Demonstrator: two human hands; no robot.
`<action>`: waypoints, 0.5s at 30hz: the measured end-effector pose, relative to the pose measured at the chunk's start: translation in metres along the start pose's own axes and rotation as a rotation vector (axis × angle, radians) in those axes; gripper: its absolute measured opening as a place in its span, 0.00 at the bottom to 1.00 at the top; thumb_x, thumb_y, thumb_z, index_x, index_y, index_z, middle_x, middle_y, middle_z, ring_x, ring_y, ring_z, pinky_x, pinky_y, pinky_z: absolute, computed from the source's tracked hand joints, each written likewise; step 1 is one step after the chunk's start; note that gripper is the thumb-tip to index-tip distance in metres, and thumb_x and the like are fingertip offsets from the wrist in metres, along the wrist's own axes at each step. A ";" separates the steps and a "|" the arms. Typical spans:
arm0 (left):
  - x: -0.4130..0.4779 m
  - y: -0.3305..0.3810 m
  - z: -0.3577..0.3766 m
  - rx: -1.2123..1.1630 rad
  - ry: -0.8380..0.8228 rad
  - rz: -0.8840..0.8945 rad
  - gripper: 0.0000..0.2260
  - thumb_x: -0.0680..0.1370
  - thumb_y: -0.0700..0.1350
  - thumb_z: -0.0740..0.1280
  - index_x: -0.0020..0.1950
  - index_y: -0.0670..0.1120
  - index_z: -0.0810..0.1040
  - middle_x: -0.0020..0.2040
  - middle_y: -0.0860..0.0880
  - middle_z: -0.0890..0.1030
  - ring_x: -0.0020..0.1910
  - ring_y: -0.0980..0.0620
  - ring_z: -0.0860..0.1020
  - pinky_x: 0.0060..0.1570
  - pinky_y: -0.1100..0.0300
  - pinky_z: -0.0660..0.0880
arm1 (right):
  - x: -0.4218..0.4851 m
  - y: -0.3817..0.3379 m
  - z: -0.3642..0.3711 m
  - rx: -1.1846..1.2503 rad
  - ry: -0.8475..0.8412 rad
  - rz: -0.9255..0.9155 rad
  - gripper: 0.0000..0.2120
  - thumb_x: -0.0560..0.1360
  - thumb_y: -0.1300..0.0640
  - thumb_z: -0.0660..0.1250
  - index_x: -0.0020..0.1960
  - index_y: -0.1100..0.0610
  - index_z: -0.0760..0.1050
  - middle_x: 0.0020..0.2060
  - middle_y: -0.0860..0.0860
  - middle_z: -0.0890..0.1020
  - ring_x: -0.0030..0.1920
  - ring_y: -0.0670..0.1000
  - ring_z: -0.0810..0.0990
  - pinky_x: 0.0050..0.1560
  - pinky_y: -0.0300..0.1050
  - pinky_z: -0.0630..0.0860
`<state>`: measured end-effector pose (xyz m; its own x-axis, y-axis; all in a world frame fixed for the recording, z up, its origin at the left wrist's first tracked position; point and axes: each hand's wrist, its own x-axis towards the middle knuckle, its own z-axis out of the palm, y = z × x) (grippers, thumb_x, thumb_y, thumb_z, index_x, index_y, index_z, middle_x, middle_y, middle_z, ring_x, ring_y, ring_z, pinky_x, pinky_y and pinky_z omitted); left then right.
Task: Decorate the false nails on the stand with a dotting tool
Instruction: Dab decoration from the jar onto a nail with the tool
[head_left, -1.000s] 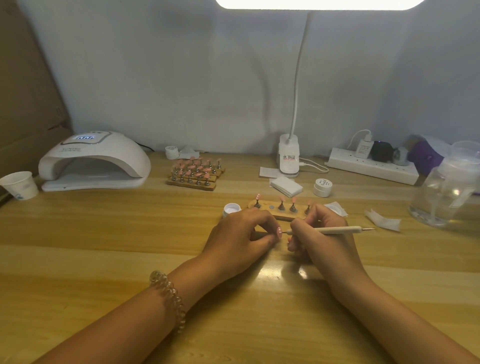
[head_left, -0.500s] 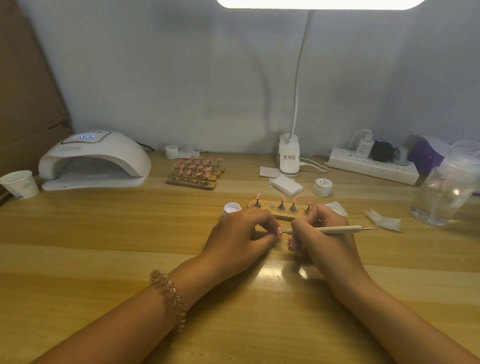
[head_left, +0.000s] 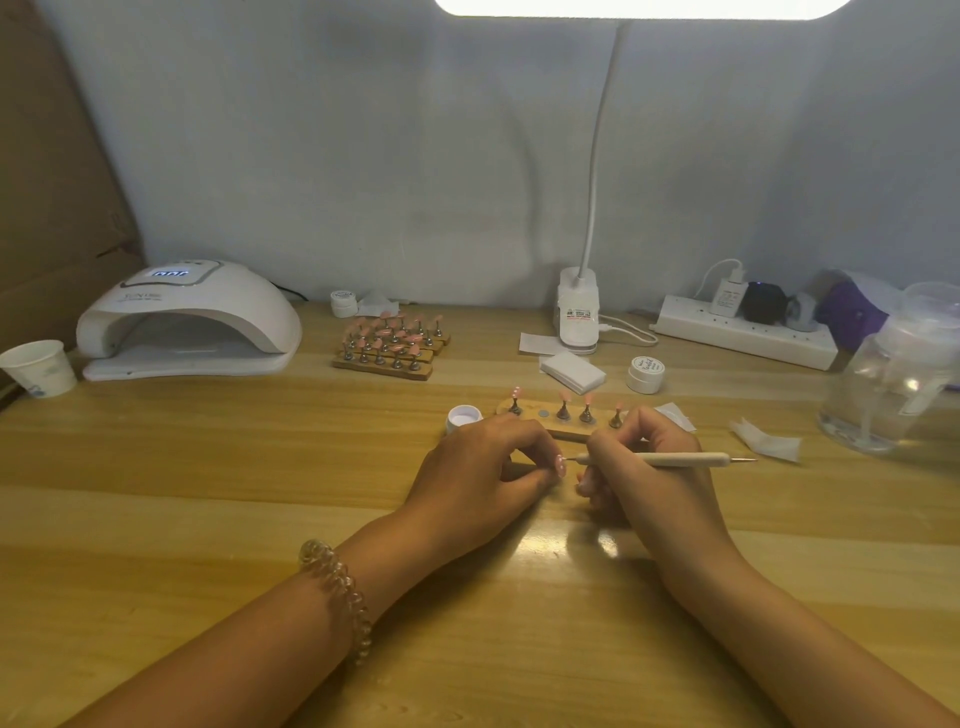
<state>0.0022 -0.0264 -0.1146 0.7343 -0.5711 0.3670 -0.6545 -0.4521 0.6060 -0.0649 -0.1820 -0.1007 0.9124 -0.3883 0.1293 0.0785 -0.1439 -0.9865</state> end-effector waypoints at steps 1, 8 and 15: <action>0.000 0.000 0.000 0.003 -0.001 0.001 0.06 0.75 0.46 0.73 0.43 0.57 0.80 0.43 0.61 0.79 0.34 0.69 0.73 0.35 0.71 0.63 | 0.000 0.000 0.000 -0.004 -0.002 -0.001 0.08 0.70 0.62 0.67 0.36 0.63 0.68 0.26 0.58 0.81 0.29 0.52 0.80 0.30 0.44 0.77; 0.000 -0.001 0.001 0.005 0.007 -0.004 0.05 0.75 0.47 0.73 0.43 0.58 0.80 0.43 0.61 0.79 0.34 0.67 0.73 0.35 0.69 0.64 | -0.001 -0.002 0.001 0.003 -0.004 0.012 0.10 0.72 0.63 0.67 0.35 0.59 0.69 0.26 0.58 0.81 0.28 0.52 0.79 0.32 0.47 0.76; 0.000 -0.002 0.001 0.007 0.006 0.000 0.02 0.75 0.48 0.72 0.44 0.56 0.81 0.43 0.61 0.79 0.35 0.67 0.74 0.35 0.69 0.64 | -0.001 -0.002 0.001 0.026 0.005 0.010 0.11 0.72 0.63 0.67 0.34 0.58 0.68 0.27 0.59 0.81 0.27 0.52 0.79 0.29 0.44 0.76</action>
<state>0.0029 -0.0257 -0.1162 0.7355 -0.5669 0.3710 -0.6556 -0.4573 0.6009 -0.0659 -0.1805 -0.0985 0.9112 -0.3943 0.1196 0.0795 -0.1165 -0.9900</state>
